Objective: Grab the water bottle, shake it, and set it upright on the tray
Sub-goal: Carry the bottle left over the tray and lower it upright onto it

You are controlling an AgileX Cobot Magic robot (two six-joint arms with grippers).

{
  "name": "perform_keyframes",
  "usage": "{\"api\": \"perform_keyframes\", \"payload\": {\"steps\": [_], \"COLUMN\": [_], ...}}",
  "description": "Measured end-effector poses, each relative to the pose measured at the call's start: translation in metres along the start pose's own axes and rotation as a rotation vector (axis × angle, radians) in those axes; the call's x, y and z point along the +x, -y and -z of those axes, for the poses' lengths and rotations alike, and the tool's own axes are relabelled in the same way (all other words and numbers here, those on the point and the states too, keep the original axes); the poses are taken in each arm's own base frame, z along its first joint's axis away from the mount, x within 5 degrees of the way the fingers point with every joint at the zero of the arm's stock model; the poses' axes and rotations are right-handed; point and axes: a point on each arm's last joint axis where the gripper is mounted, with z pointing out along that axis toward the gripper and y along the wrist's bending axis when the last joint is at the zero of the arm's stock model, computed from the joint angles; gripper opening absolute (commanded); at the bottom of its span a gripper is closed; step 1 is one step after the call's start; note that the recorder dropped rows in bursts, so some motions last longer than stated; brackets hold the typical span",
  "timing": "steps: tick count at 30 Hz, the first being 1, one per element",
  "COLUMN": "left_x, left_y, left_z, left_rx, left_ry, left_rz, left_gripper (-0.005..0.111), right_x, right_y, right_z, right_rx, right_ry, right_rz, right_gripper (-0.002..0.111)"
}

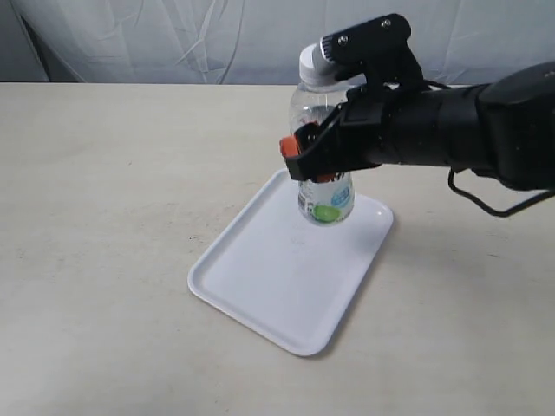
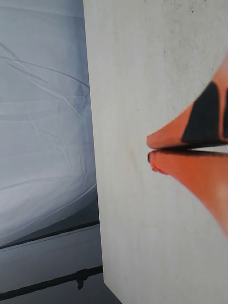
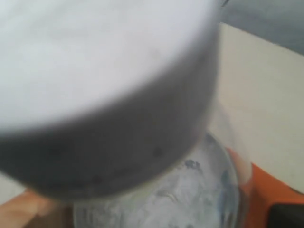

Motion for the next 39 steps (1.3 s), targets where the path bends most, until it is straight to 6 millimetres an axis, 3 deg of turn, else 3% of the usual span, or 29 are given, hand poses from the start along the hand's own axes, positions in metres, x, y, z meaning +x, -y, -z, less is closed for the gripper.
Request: {"api": "perform_keyframes", "payload": {"steps": [5, 11, 16, 31, 34, 39], "left_x": [0.000, 0.000, 0.000, 0.000, 0.000, 0.000], "left_y": [0.000, 0.000, 0.000, 0.000, 0.000, 0.000], "left_z": [0.000, 0.000, 0.000, 0.000, 0.000, 0.000], "left_rx": [0.000, 0.000, 0.000, 0.000, 0.000, 0.000], "left_ry": [0.000, 0.000, 0.000, 0.000, 0.000, 0.000], "left_rz": [0.000, 0.000, 0.000, 0.000, 0.000, 0.000], "left_gripper": [0.002, 0.002, 0.002, 0.002, 0.002, 0.002], "right_x": [-0.015, 0.013, 0.027, 0.029, 0.029, 0.029], "right_y": [-0.001, -0.006, -0.012, -0.018, -0.021, -0.021], "right_z": [-0.011, -0.047, -0.064, -0.068, -0.068, -0.068], "right_rx": [-0.037, -0.123, -0.203, -0.286, -0.310, -0.313], "right_ry": [0.026, -0.085, -0.107, -0.079, -0.074, -0.074], "right_rz": [-0.007, -0.050, -0.038, 0.061, 0.058, 0.055], "right_gripper": [-0.001, -0.001, -0.001, 0.001, 0.016, 0.067]}}
